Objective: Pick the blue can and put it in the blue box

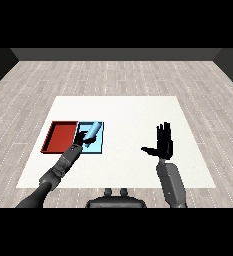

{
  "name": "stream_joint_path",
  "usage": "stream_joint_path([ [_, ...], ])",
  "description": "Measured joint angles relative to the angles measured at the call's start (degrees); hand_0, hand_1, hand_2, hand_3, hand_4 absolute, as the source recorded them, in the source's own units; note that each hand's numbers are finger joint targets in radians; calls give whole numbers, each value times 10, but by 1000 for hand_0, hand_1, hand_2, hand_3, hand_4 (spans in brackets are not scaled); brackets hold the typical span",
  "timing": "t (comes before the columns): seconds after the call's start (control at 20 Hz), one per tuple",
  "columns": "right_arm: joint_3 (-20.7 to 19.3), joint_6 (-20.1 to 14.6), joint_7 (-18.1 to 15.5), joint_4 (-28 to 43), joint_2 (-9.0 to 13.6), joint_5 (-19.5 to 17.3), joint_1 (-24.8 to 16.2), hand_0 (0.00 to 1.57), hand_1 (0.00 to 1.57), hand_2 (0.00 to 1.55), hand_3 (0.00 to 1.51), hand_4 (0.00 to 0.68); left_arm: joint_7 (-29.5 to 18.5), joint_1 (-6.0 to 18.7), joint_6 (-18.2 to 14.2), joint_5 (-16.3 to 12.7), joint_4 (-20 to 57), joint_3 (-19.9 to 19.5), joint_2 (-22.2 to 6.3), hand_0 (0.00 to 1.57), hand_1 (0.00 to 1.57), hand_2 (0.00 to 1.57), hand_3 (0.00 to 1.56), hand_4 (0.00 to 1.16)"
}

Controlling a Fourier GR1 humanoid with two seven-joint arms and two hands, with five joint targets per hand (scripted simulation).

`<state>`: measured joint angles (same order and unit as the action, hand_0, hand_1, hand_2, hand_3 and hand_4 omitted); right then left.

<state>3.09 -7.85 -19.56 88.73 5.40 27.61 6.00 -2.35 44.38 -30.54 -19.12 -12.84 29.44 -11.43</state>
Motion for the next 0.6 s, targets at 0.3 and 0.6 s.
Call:
stream_joint_path([
  [0.3,-8,4,-9,-30,-1,-7,9,0,0,0,0,0,10,24,2,-23,70,-49,17,236,236,0,0,468],
  [0.6,-13,6,-9,-30,-4,-7,16,0,0,0,0,0,7,45,33,-15,104,-61,18,0,0,0,0,0],
])
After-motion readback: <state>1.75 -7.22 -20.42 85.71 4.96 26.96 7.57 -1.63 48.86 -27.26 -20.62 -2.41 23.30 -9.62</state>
